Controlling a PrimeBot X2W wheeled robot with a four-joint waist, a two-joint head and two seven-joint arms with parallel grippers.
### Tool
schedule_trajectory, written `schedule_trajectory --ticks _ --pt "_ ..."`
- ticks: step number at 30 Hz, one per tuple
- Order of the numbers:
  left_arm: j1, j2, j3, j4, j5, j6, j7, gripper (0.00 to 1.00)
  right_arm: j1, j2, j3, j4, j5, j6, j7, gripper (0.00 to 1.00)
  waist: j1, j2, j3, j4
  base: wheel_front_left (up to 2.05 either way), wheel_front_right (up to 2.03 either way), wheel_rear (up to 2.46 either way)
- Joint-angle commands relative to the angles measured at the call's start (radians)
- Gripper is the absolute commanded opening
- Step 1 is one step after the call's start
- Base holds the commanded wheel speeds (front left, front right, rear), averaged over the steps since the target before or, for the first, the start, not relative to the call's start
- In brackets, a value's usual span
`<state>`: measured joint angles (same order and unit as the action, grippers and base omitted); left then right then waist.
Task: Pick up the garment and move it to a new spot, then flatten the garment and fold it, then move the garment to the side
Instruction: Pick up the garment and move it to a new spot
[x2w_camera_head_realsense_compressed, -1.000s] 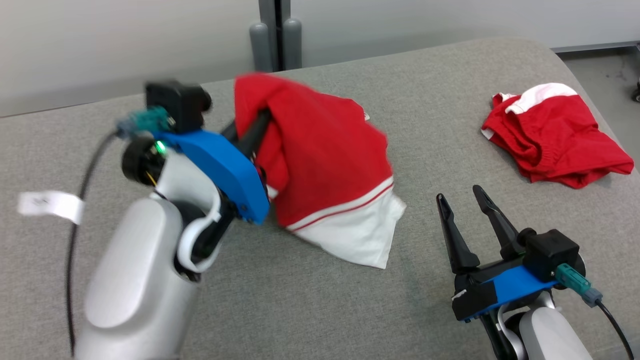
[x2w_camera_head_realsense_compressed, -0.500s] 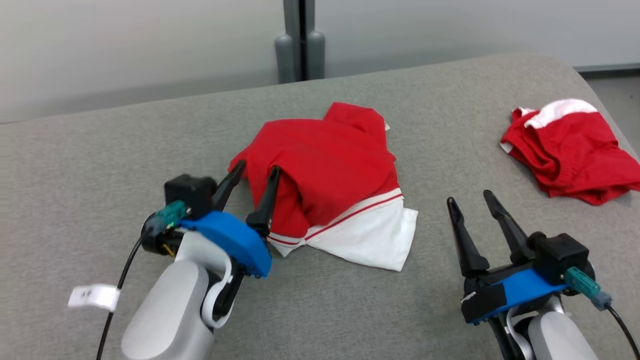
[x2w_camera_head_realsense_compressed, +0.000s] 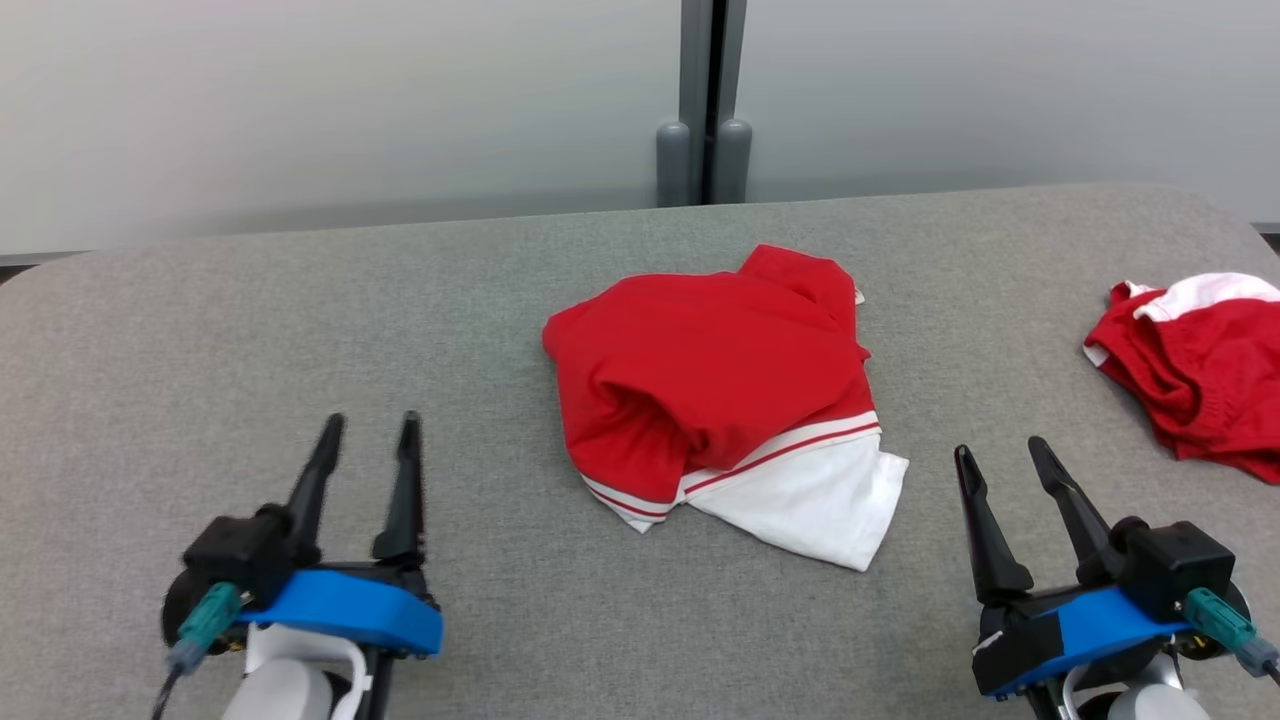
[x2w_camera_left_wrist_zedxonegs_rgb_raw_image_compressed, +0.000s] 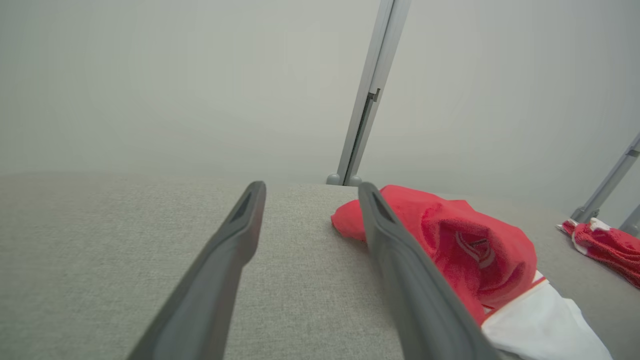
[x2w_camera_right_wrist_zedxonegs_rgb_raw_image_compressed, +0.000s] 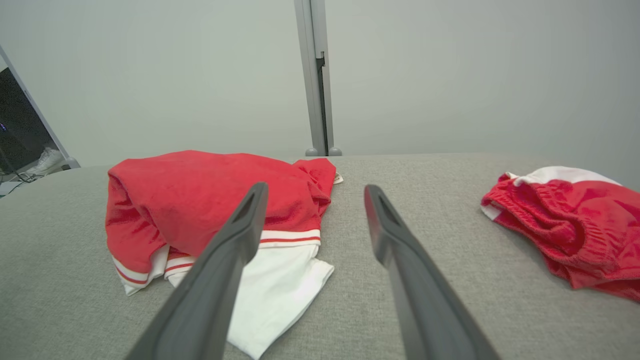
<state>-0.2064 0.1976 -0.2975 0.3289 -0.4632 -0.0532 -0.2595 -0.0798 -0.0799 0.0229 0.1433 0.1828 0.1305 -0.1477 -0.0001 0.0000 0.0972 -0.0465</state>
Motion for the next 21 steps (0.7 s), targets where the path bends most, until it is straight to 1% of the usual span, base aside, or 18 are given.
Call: schedule_trajectory --ticks 1,5,9,15,21 --pt "0.029 -0.001 0.041 -0.036 0.015 0.012 -0.006 1.00 0.022 0.003 -0.008 -0.009 -0.002 0.001 0.007 1.00 0.0001 0.0000 -0.004 0.008 0.00 0.00 0.00" --pt "0.104 -0.015 0.127 -0.090 0.058 0.016 -0.006 1.00 0.043 0.009 -0.021 -0.018 0.002 0.001 0.012 1.00 0.0001 0.0000 -0.016 0.019 0.00 0.00 0.00" --pt "0.156 -0.022 0.196 -0.103 0.094 0.002 -0.006 1.00 0.053 0.013 -0.024 -0.021 -0.004 0.001 0.019 1.00 0.0001 0.0000 -0.024 0.019 0.00 0.00 0.00" --pt "0.194 -0.029 0.242 -0.093 0.138 -0.024 -0.006 1.00 0.066 0.018 -0.041 -0.021 -0.012 0.001 0.024 1.00 0.0001 0.0000 -0.031 0.018 0.00 0.00 0.00" --pt "0.220 -0.049 0.270 -0.092 0.162 -0.032 -0.006 1.00 0.071 0.021 -0.060 -0.021 -0.009 0.001 0.023 1.00 0.0001 0.0000 -0.035 0.017 0.00 0.00 0.00"
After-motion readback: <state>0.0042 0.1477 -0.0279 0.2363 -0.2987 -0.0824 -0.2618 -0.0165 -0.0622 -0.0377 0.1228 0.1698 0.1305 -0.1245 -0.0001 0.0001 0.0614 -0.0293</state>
